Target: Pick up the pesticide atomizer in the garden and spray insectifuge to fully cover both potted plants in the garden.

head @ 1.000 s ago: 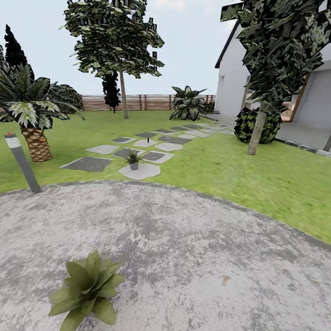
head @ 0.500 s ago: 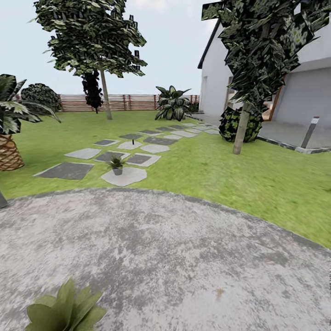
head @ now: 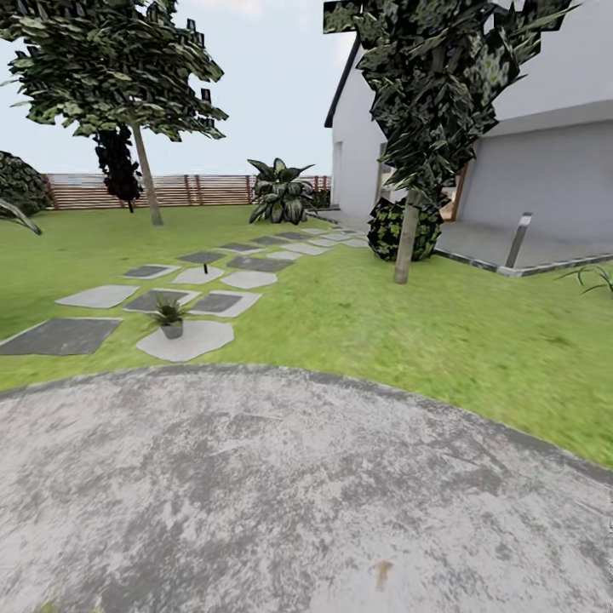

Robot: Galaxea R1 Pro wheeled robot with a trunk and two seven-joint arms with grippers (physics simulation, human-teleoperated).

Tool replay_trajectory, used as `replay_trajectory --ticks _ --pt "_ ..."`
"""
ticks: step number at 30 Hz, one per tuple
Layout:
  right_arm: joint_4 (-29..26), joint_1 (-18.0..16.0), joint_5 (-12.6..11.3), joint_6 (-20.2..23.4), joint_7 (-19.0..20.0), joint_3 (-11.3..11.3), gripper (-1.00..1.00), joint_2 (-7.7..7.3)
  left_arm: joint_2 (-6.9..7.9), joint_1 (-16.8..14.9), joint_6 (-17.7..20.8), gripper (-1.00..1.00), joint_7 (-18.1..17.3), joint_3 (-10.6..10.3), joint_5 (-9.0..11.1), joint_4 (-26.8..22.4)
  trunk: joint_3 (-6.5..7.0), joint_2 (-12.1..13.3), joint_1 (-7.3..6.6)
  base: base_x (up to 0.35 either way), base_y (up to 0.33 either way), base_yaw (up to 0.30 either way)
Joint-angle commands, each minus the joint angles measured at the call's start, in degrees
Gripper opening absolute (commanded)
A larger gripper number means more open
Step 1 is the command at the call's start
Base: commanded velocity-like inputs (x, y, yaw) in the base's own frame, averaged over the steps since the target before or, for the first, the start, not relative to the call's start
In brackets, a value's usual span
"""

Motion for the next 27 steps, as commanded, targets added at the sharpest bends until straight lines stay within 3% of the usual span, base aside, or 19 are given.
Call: replay_trajectory --ticks 1,9,27 --pt "0.06 -0.04 0.00 -0.19 -0.02 -0.01 1.00 0.01 0.02 -0.02 -0.18 1.00 -0.05 -0.03 -0.06 0.02 -0.05 -0.02 0.02 0.308 -0.125 -0.264" --pt "0.06 -0.04 0.00 -0.19 -0.02 -0.01 1.00 0.01 0.02 -0.02 -0.18 1.00 -0.05 0.01 0.22 0.02 -0.05 -0.02 0.02 0.299 -0.131 -0.232" --pt "0.06 -0.04 0.00 -0.19 -0.02 -0.01 1.00 0.01 0.14 -0.02 -0.18 1.00 -0.05 0.07 0.45 0.02 -0.05 -0.02 0.02 0.337 -0.010 -0.012"
